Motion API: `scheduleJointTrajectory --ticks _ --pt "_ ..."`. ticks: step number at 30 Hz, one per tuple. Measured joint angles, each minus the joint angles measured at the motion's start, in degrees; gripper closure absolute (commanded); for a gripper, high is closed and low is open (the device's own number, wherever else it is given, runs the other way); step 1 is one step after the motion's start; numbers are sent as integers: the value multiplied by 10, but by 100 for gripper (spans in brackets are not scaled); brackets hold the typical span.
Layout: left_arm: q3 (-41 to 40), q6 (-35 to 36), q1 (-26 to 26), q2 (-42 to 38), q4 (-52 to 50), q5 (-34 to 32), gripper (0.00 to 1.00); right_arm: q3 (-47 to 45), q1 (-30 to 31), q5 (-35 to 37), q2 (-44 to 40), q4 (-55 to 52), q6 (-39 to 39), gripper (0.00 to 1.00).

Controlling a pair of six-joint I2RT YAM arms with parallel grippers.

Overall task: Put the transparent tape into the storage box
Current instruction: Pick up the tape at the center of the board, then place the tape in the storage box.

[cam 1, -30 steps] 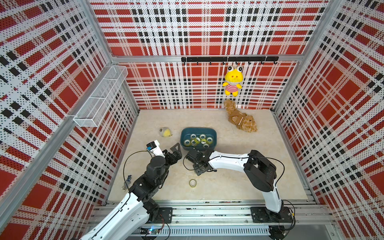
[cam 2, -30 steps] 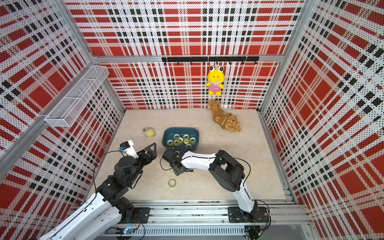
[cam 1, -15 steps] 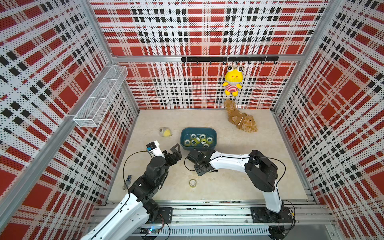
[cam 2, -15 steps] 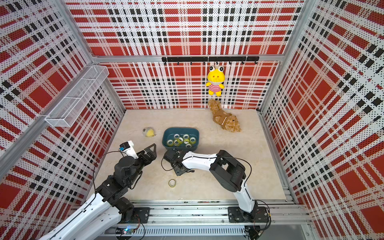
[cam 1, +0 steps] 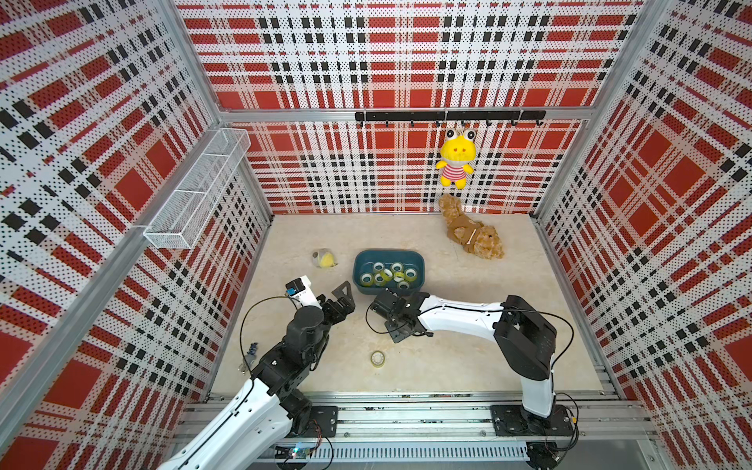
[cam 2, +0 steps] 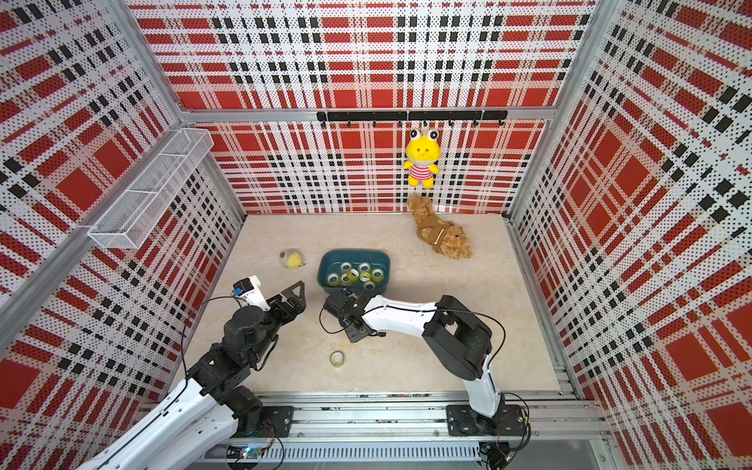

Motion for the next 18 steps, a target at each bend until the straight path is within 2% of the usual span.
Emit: scheduleJointTrajectory --ticks 4,10,13,18 --pt "0 2 10 0 0 -4 1 21 -19 -2 -43 -12 -15 100" --pt "0 6 47 -1 1 13 1 137 -80 -26 -46 -17 -55 100" --pt "-6 7 66 -2 6 29 1 235 -115 -60 1 -13 -77 100" --pt "-24 8 90 -15 5 55 1 402 -149 -119 151 -8 -97 100"
